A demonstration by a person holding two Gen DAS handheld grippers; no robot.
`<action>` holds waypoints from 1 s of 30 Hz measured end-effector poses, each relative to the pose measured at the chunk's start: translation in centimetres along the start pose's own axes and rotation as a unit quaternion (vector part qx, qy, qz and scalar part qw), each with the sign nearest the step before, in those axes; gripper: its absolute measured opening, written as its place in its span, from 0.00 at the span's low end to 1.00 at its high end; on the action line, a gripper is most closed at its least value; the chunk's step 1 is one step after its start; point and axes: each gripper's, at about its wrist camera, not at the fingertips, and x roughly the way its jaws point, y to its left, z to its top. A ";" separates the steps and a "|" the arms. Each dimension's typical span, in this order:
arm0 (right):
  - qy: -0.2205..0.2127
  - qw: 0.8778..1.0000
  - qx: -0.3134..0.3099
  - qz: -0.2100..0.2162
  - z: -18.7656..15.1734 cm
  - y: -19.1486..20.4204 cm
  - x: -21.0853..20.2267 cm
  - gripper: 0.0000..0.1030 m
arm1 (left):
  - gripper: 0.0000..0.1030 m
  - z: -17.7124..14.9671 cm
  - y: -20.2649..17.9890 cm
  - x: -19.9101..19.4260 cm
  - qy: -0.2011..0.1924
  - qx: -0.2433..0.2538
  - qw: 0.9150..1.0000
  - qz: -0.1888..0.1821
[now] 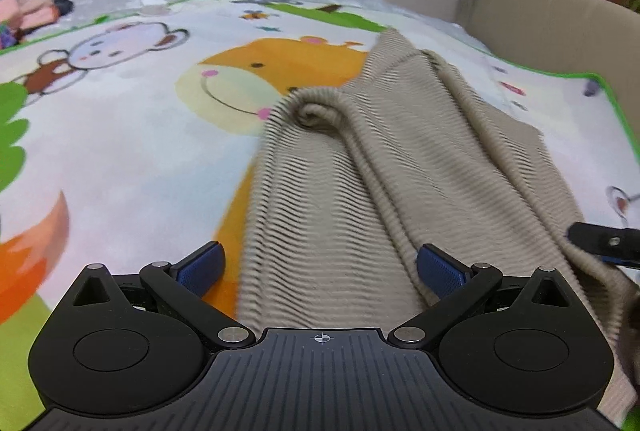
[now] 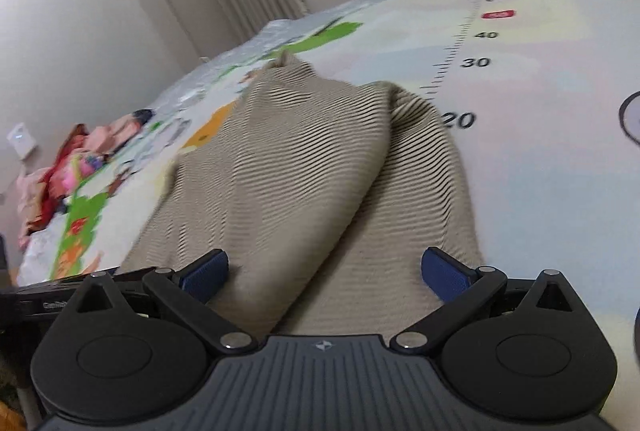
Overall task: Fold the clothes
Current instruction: 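Grasp the sweater hem with the left gripper while the right gripper grasps the hem too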
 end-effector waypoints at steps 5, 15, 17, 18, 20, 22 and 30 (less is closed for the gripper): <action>-0.017 1.000 -0.009 0.003 -0.9 0.3 -3.6 0.81 | 0.95 -1.6 -1.2 -1.7 -0.001 0.028 0.999 -0.022; -0.025 0.997 0.000 -0.076 -1.2 -2.9 -4.1 0.47 | 0.68 -0.2 -0.6 -5.9 0.002 -0.032 0.994 -0.108; -0.031 0.996 -0.017 -0.081 -1.6 -2.6 -4.0 0.47 | 0.68 -0.5 -1.7 -5.2 0.030 -0.031 0.988 -0.151; -0.034 0.996 -0.025 -0.084 -1.8 -2.4 -3.9 0.47 | 0.70 -0.6 -2.3 -4.6 0.044 -0.029 0.986 -0.160; -0.040 0.994 -0.040 -0.089 -2.1 -2.1 -3.7 0.43 | 0.74 -0.9 -3.5 -3.4 0.058 -0.017 0.986 -0.153; -0.043 0.994 -0.038 -0.093 -2.0 -2.1 -3.9 0.35 | 0.72 -0.8 -4.3 -2.5 0.055 -0.012 0.989 -0.139; -0.048 0.996 -0.029 -0.070 -2.4 -2.2 -6.2 0.10 | 0.16 0.1 -5.2 -3.6 -0.014 0.022 0.996 -0.086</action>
